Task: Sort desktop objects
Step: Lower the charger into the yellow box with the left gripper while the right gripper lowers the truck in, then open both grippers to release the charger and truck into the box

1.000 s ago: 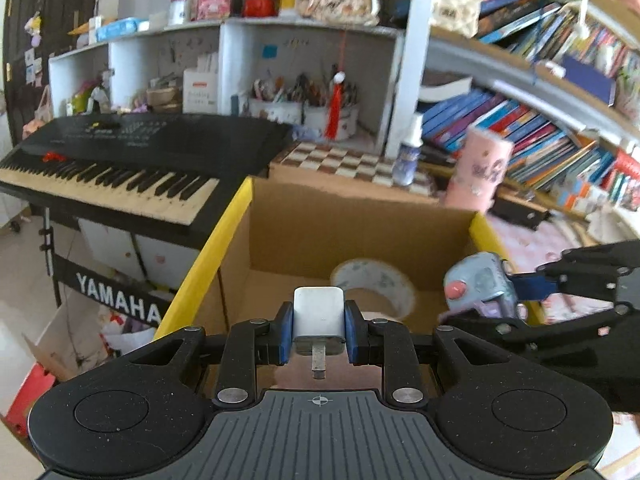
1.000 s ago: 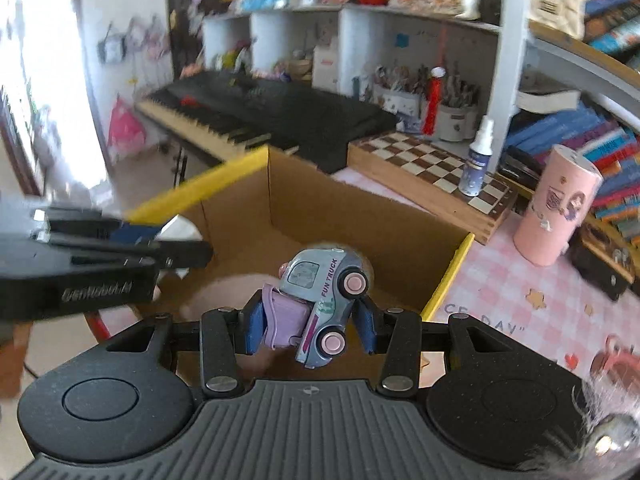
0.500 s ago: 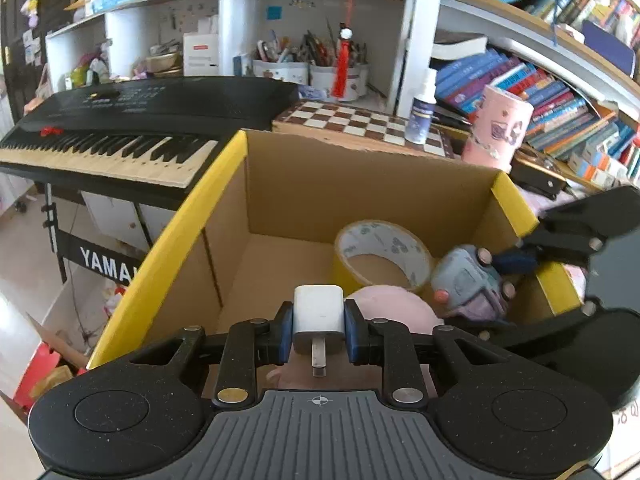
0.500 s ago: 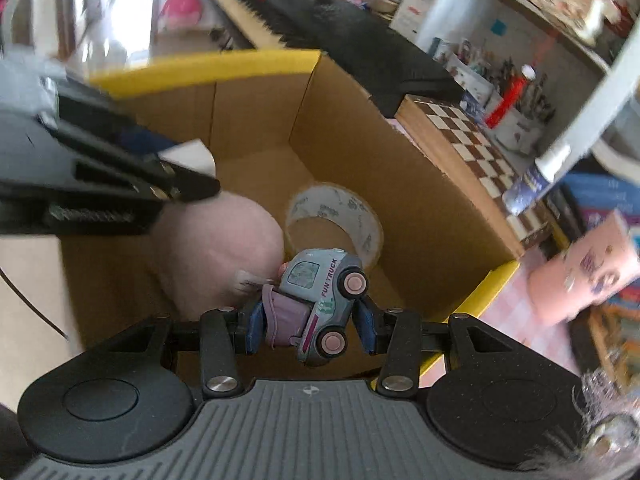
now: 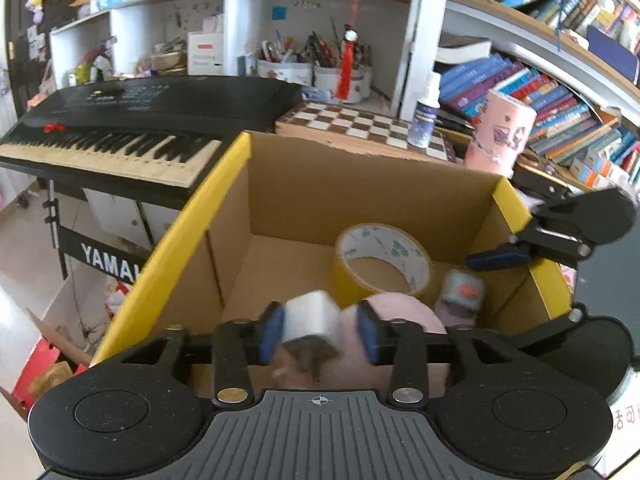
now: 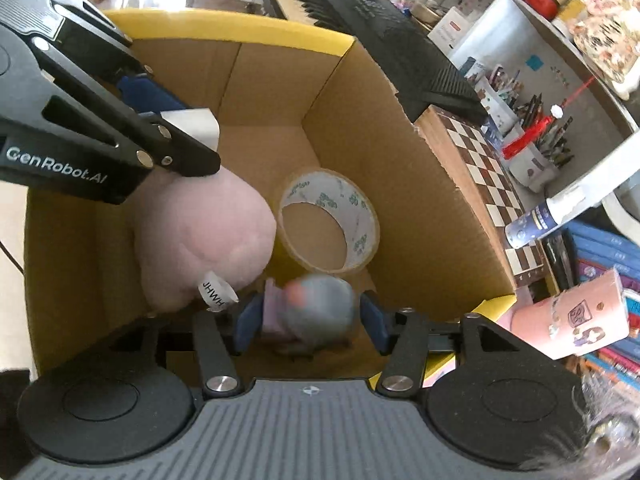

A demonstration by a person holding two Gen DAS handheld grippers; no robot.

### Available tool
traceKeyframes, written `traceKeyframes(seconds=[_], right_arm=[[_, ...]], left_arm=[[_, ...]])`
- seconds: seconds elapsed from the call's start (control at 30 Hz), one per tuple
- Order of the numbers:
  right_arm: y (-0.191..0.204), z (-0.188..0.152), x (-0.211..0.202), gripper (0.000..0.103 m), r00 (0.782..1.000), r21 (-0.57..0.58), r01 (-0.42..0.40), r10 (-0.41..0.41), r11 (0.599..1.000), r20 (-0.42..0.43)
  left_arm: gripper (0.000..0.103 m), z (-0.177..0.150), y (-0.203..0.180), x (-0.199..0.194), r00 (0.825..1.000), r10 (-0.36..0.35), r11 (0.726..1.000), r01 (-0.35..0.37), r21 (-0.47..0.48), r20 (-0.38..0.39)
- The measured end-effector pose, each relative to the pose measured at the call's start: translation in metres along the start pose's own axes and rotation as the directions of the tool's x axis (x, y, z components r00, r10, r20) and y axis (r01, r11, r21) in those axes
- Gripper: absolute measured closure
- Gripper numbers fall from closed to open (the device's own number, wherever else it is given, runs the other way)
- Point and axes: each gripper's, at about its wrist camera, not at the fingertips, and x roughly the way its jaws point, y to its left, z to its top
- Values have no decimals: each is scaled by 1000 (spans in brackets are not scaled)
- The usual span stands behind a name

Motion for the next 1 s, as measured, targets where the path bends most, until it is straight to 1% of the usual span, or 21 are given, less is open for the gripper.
traceKeyframes(seconds=[0.03,0.2,0.27,0.33,0.43,0.5,0.63,0.77,0.8,0.83,0.9,1.0], right_arm=[[0,0,-2,51,1000,15,0,0,1000,9],[-1,-1,-23,48,996,108,25,-34,994,84],[-2,-1,-35,48,991,154,39,-58,987,119],[0,-3,-48,48,984,192,72,-101,979,148],[4,-5,-68,45,964,244,129,-180,961,198],[7,-7,-82,45,947,282,154,-222,947,230],[17,-12,-106,42,912,357,204,-310,912,268],[25,-19,-126,41,883,459,220,-375,861,281],[27,-22,-131,40,877,487,219,-389,845,281],[29,-24,-135,35,871,517,218,-404,827,279],[33,-30,-142,33,862,594,216,-436,775,256],[39,-40,-149,33,867,696,195,-453,691,207]], left_arm=[[48,0,1,-2,1000,1,1000,-1,-1,12],[44,1,6,-19,997,8,1000,-7,-17,80],[42,2,6,-29,994,12,1000,-10,-11,112],[41,1,5,-41,989,12,1000,-13,3,146],[38,-1,3,-57,982,18,999,-23,23,190],[37,-3,2,-67,977,21,999,-29,31,214],[34,-9,4,-86,968,29,999,-38,32,250],[31,-18,8,-102,961,32,999,-37,16,274],[30,-21,9,-105,960,32,999,-36,11,279],[29,-24,10,-109,959,33,999,-36,7,282],[28,-30,12,-114,958,32,999,-34,0,284],[26,-39,16,-121,959,36,999,-33,-15,283]])
